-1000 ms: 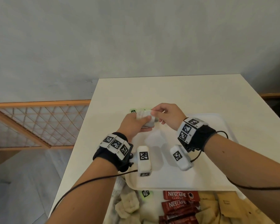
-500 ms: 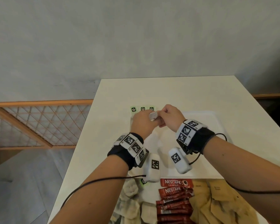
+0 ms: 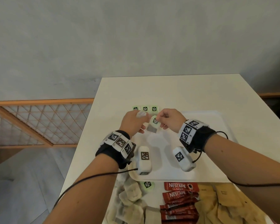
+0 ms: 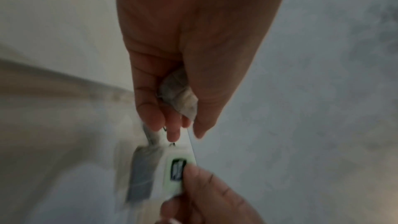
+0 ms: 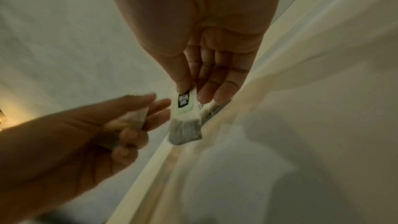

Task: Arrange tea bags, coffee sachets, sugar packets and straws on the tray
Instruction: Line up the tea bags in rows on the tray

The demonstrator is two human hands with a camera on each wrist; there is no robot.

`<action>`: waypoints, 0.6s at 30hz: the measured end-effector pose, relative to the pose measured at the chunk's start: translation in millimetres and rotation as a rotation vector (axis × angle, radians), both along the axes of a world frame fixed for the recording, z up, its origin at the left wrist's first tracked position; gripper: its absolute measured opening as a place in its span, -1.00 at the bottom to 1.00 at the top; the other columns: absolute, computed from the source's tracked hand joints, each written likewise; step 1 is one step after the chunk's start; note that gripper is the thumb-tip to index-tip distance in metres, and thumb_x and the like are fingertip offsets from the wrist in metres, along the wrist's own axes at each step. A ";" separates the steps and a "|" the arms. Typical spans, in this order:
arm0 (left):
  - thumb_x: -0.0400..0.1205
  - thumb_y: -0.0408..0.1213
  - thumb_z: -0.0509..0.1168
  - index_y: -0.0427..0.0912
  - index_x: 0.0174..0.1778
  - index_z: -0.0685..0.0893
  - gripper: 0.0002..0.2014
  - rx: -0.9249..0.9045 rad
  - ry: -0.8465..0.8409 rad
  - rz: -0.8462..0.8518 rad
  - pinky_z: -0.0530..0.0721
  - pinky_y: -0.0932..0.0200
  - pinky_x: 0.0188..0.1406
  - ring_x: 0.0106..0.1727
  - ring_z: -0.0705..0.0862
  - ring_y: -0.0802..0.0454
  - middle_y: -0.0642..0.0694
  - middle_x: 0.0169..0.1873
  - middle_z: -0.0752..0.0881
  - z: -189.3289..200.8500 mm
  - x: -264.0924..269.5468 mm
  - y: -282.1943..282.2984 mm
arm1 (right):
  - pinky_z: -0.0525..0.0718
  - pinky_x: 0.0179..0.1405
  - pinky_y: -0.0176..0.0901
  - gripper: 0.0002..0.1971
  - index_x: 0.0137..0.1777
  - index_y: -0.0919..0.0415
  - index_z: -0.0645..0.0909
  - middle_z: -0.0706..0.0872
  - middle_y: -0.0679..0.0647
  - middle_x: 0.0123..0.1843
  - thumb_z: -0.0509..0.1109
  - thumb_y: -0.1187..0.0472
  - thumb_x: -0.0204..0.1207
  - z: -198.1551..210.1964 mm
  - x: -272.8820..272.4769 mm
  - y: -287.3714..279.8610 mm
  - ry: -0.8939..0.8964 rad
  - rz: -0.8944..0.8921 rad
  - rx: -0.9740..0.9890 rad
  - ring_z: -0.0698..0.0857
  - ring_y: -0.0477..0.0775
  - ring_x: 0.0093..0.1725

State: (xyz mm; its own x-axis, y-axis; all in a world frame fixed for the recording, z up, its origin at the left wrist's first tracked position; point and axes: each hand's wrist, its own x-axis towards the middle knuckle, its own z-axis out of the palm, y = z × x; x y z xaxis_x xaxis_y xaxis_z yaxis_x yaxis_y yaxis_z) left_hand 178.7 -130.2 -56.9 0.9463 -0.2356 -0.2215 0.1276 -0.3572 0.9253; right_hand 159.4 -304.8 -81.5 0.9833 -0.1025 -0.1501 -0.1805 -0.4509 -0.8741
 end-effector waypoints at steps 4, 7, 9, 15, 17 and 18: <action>0.73 -0.23 0.15 -0.32 0.07 0.61 -0.77 -0.095 0.068 0.173 0.70 0.13 -0.48 -0.45 0.63 0.03 -0.20 -0.14 0.80 -0.2 23.3 19.4 | 0.74 -0.24 -0.10 -0.93 -0.10 0.24 0.71 0.73 0.06 -0.27 0.45 0.24 0.55 -11.5 14.6 5.1 0.004 -0.050 -0.139 0.67 -0.02 -0.36; 0.73 -0.30 0.09 -0.29 0.04 0.60 -0.80 -0.118 0.061 0.234 0.69 0.13 -0.40 -0.38 0.63 0.03 -0.19 -0.15 0.80 -2.1 35.6 31.7 | 0.66 -0.20 -0.19 -0.92 -0.14 0.20 0.80 0.75 0.03 -0.25 0.53 0.19 0.47 -11.8 28.1 14.7 -0.061 0.000 -0.196 0.61 -0.05 -0.30; 0.71 -0.28 0.12 -0.25 -0.02 0.64 -0.80 -0.101 0.029 0.264 0.72 0.08 -0.26 -0.29 0.64 0.03 -0.14 -0.13 0.80 -6.6 43.0 37.9 | 0.55 -0.29 -0.36 -0.91 -0.14 0.17 0.82 0.75 0.01 -0.25 0.56 0.16 0.44 -10.7 35.7 25.5 -0.083 0.043 -0.208 0.59 -0.10 -0.29; 0.72 -0.18 0.22 -0.24 0.06 0.79 -0.73 -0.079 -0.017 0.303 0.82 0.11 -0.24 -0.13 0.70 -0.02 -0.08 -0.09 0.72 -23.6 53.0 48.7 | 0.60 -0.17 -0.25 -0.89 -0.10 0.12 0.83 0.79 0.00 -0.23 0.57 0.11 0.44 -14.3 58.6 48.0 -0.095 0.066 -0.247 0.66 -0.08 -0.23; 0.73 -0.21 0.24 -0.35 0.04 0.77 -0.71 -0.096 0.010 0.314 0.82 0.14 -0.28 -0.07 0.73 -0.10 -0.17 -0.07 0.71 -27.8 53.9 50.5 | 0.63 -0.11 -0.21 -0.93 -0.12 0.08 0.82 0.82 0.02 -0.17 0.57 0.12 0.44 -14.9 63.7 50.0 -0.105 0.027 -0.253 0.68 -0.04 -0.16; 0.74 -0.24 0.23 -0.42 0.00 0.73 -0.71 -0.101 0.030 0.320 0.82 0.14 -0.28 -0.05 0.73 -0.14 -0.21 -0.09 0.69 -29.9 54.6 51.2 | 0.62 -0.12 -0.22 -0.94 -0.14 0.06 0.82 0.82 0.02 -0.16 0.56 0.12 0.45 -14.3 65.7 50.7 -0.113 0.010 -0.257 0.68 -0.04 -0.16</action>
